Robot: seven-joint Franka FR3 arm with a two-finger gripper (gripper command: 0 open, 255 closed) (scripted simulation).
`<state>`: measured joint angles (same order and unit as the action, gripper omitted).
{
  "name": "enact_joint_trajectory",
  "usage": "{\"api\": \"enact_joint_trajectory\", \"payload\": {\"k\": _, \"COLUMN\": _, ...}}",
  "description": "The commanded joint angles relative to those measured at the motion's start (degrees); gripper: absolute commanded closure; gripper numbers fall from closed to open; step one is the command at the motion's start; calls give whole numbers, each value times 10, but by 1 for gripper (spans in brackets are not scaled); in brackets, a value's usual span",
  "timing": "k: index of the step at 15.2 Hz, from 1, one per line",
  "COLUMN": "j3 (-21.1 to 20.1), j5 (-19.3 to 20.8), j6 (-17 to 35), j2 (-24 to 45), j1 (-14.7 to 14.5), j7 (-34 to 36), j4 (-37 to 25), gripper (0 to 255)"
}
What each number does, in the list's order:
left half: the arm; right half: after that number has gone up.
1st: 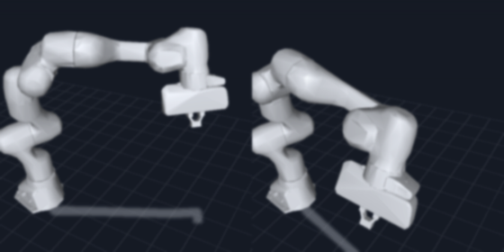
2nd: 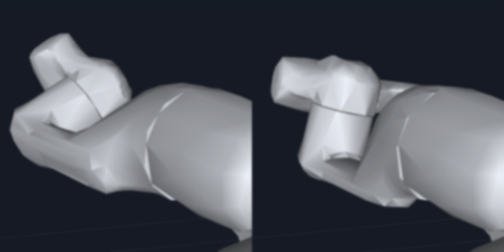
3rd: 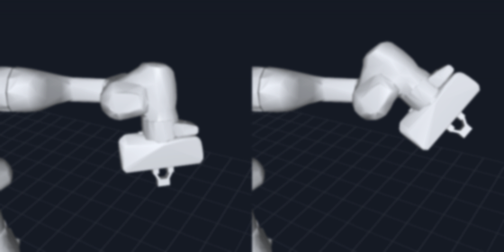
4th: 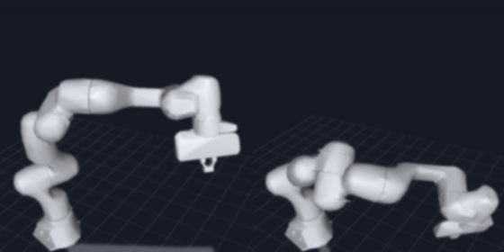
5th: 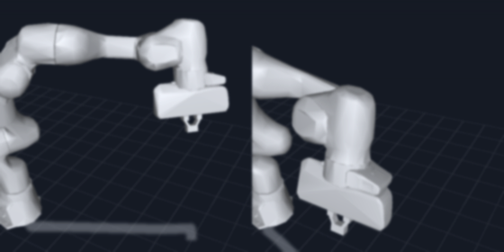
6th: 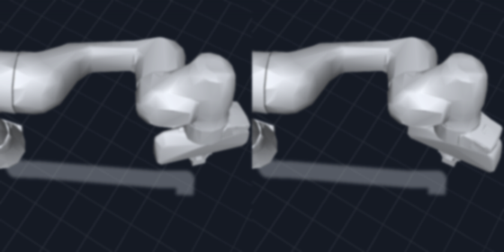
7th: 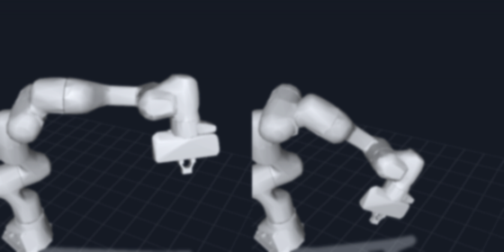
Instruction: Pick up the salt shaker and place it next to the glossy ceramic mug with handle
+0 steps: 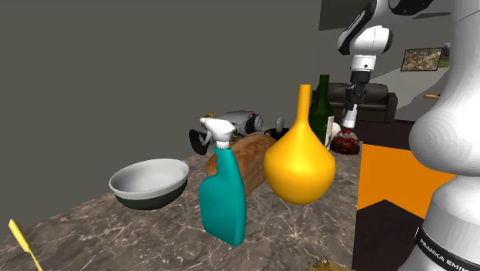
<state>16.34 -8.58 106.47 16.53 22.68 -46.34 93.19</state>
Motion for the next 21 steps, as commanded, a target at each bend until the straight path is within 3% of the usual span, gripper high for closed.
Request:
{"api": "enact_joint_trajectory", "payload": {"k": 1, "j3": -1, "j5": -1, "j6": 15, "j2": 2, "j1": -1, "j7": -1, "j4": 12, "gripper": 255}}
{"api": "enact_joint_trajectory", "payload": {"k": 14, "j3": -5, "j5": -15, "j6": 105, "j2": 33, "j1": 0, "j7": -14, "j4": 74, "gripper": 255}}
{"api": "enact_joint_trajectory", "payload": {"k": 21, "j3": -5, "j5": -15, "j6": 105, "j2": 33, "j1": 0, "j7": -14, "j4": 74, "gripper": 255}}
